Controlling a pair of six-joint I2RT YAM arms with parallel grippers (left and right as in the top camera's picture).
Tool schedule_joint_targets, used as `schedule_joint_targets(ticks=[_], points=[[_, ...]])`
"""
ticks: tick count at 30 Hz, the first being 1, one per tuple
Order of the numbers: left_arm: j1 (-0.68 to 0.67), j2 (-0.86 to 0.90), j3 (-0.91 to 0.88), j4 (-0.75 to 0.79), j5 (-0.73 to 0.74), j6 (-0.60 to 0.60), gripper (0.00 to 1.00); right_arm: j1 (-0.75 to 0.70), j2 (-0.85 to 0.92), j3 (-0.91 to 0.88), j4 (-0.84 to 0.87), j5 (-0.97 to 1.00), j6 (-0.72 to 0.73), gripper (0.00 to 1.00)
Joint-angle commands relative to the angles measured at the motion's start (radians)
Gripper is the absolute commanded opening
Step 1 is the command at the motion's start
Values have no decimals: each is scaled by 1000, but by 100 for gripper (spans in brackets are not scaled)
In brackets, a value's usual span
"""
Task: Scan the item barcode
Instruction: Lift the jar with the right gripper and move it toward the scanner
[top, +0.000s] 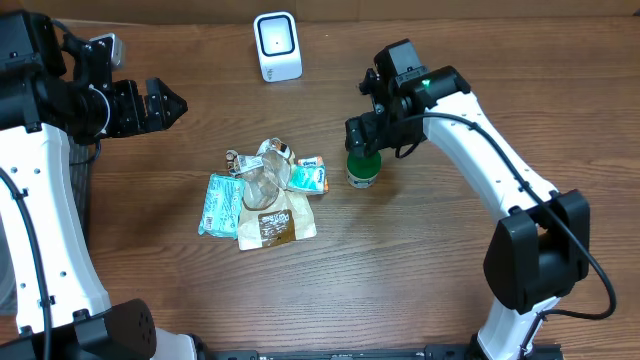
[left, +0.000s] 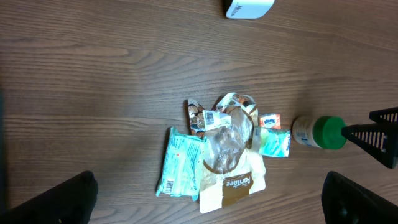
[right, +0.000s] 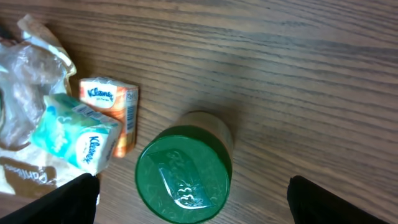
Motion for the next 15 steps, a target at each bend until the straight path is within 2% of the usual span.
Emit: schedule_joint_targets(ticks=[1, 15], points=[[-7, -11, 5, 0, 14, 23, 100, 35, -4, 28, 6, 62, 32, 95], [-7, -11, 5, 0, 14, 23, 99, 47, 74, 27, 9, 70, 23, 92]])
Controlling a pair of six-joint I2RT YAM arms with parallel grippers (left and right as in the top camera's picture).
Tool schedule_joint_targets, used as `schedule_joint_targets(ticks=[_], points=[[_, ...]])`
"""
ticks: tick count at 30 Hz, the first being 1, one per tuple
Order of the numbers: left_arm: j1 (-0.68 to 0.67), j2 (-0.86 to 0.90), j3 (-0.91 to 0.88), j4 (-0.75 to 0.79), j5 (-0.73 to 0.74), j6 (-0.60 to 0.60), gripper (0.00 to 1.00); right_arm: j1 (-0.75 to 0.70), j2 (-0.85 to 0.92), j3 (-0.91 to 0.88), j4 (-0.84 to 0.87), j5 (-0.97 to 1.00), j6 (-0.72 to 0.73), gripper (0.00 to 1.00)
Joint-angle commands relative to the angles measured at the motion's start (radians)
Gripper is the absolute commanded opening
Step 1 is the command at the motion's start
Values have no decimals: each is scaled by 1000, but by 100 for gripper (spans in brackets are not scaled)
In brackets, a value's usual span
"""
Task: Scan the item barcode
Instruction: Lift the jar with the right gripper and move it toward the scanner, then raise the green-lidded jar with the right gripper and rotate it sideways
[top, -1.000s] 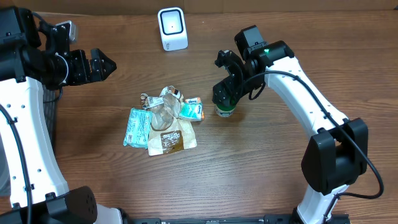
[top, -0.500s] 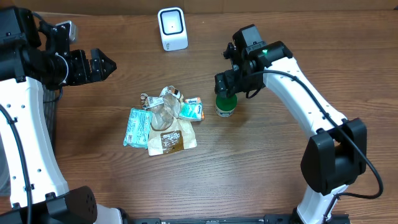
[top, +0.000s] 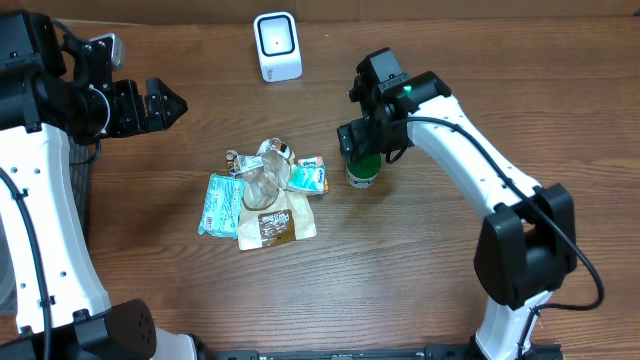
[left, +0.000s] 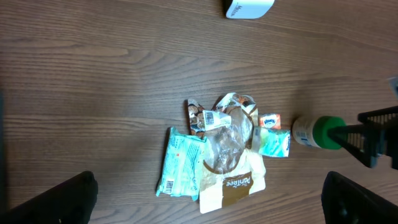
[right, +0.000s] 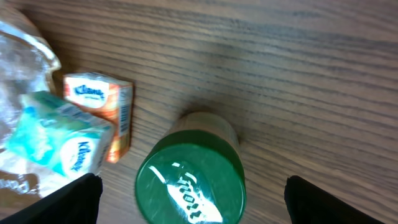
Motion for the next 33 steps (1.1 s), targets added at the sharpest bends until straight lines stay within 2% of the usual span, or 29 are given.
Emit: schedule_joint_targets(ticks=[1, 7, 33], points=[[-7, -11, 5, 0, 14, 23, 100, 4, 41, 27, 3, 13, -3, 92], [-7, -11, 5, 0, 14, 23, 99, 34, 50, 27, 4, 16, -57, 92], [-7, -11, 5, 0, 14, 23, 99, 51, 84, -32, 19, 58, -53, 90]])
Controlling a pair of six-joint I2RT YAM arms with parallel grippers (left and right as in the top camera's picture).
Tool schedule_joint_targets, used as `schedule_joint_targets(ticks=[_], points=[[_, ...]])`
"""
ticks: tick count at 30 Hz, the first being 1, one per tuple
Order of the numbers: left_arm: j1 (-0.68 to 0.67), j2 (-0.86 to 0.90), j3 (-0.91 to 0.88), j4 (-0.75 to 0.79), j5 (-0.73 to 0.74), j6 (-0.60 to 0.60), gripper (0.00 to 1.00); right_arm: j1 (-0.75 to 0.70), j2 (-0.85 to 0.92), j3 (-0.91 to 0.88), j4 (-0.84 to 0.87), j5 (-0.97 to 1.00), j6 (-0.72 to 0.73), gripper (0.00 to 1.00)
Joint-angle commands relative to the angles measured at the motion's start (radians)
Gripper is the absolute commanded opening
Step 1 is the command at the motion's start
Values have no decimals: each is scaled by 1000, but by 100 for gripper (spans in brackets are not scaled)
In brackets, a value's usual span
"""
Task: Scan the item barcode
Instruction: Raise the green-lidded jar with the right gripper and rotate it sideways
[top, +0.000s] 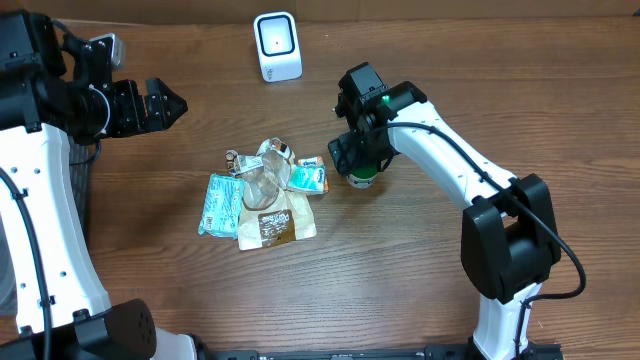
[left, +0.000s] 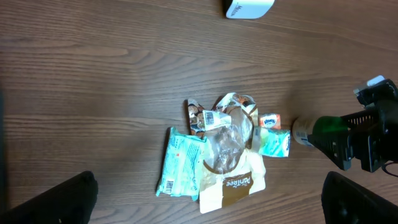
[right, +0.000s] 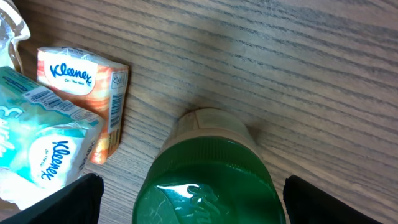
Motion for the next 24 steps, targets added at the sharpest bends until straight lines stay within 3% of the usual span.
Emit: schedule_joint_targets(ticks=[1, 11, 19, 24], points=[[-7, -11, 5, 0, 14, 23, 100, -2, 32, -11, 0, 10, -4, 89], [-7, -11, 5, 0, 14, 23, 100, -3, 35, -11, -14, 50, -4, 69], [-7, -11, 5, 0, 14, 23, 100, -3, 35, -8, -11, 58, -4, 40], [-7, -11, 5, 0, 15, 23, 100, -4, 19, 27, -37, 20, -3, 33]])
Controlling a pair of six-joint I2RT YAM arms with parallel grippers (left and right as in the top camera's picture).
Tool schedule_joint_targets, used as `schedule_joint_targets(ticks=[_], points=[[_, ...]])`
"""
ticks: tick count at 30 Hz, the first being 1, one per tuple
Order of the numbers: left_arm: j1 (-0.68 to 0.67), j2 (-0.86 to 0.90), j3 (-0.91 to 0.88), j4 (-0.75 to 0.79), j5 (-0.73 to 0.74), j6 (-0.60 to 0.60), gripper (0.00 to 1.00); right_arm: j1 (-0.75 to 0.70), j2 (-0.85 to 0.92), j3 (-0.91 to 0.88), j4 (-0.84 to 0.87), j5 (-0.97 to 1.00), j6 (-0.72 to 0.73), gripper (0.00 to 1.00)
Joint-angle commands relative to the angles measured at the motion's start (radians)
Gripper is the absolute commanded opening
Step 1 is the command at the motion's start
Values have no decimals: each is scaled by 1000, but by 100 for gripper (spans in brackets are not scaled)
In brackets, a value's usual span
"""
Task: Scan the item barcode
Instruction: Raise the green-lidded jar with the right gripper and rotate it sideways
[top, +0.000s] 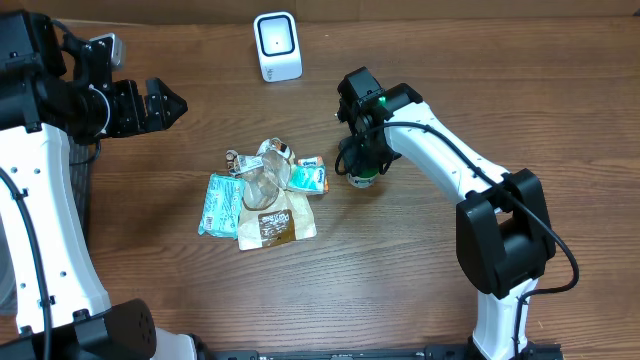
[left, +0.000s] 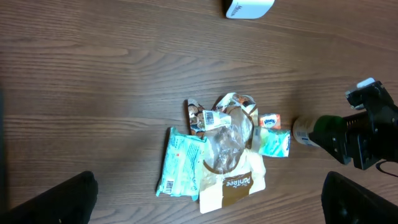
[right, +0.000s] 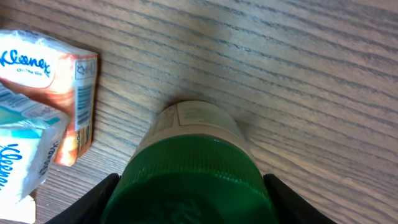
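A small bottle with a green lid (right: 189, 180) and pale labelled body stands upright right of the packet pile; in the overhead view the bottle (top: 364, 180) shows just under my right gripper (top: 361, 163). That gripper (right: 189, 196) comes from above, its two black fingers pressed against opposite sides of the lid. The white barcode scanner (top: 277, 46) stands at the table's far edge, also in the left wrist view, scanner (left: 249, 7). My left gripper (top: 166, 103) hovers open and high at the far left, holding nothing.
A pile of snack packets (top: 262, 195) lies left of the bottle: a teal packet, a clear crumpled bag, a brown-and-white pouch. Two Kleenex tissue packs (right: 53, 81) touch the pile's right side, a short gap from the bottle. Bare wood (top: 420, 270) stretches in front.
My right gripper has dropped lower over the bottle and its fingers have come in from wide apart to press on the green lid. The left arm and the pile are unchanged.
My right gripper hung open above and slightly right of the green-lidded bottle. It then stood more squarely over the lid, then lower with fingers still wide. Now the fingers clamp the lid. The bottle has stayed on the table; the left arm never moved.
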Motion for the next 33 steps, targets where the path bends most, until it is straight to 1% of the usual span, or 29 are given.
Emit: schedule_joint_targets(ticks=[1, 6, 10, 15, 18, 23, 30, 33], points=[[-7, -11, 5, -1, 14, 23, 99, -3, -18, 39, -17, -40, 0, 33], [-7, -11, 5, -1, 14, 23, 100, -27, -88, 88, -32, -132, 0, 33], [-7, -11, 5, -1, 14, 23, 100, -82, -167, 113, -38, -267, 0, 32], [-7, -11, 5, 0, 6, 23, 100, -193, -247, 112, -31, -541, -1, 31], [-10, -11, 5, -1, 6, 23, 100, -264, -254, 112, -33, -735, -5, 29], [-7, -11, 5, 0, -13, 23, 100, -332, -254, 110, -31, -975, -54, 28], [-8, -11, 5, -1, -12, 23, 100, -340, -254, 110, -31, -1082, -58, 28], [-8, -11, 5, -1, -12, 23, 99, -340, -254, 110, -24, -1187, -57, 27]])
